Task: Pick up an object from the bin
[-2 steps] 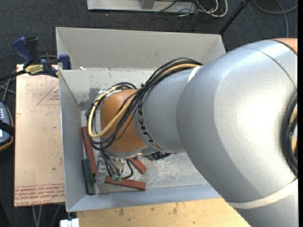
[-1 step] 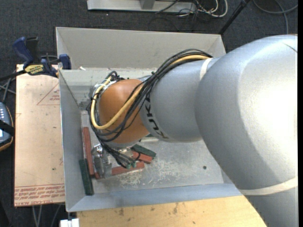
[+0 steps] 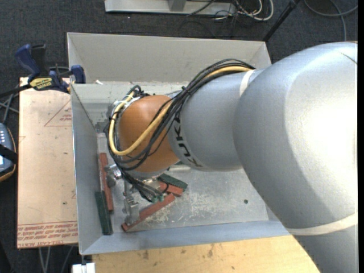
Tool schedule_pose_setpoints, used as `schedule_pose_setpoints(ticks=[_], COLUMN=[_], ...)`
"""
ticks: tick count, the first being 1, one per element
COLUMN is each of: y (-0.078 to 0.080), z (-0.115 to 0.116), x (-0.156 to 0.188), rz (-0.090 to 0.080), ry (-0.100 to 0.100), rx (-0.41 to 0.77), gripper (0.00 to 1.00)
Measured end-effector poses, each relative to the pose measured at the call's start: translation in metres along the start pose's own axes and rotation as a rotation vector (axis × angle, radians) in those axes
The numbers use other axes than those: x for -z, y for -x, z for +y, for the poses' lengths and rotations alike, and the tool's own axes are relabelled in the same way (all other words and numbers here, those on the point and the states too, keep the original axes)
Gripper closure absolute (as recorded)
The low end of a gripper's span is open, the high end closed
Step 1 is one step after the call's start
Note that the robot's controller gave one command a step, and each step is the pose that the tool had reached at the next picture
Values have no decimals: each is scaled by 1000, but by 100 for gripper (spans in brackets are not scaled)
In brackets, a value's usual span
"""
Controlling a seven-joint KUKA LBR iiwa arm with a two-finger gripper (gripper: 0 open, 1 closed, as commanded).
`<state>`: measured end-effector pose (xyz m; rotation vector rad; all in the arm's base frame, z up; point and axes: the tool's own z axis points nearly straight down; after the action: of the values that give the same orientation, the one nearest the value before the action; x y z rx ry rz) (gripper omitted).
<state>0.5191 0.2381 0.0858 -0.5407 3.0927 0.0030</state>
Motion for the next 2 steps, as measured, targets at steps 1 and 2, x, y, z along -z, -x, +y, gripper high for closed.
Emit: schedule_pose_setpoints(ticks=[1, 2], y=[0, -53], z=[0, -22], x=[0, 27], rz=[0, 4], ry=[0, -1], rx=[0, -32], gripper=[0, 0])
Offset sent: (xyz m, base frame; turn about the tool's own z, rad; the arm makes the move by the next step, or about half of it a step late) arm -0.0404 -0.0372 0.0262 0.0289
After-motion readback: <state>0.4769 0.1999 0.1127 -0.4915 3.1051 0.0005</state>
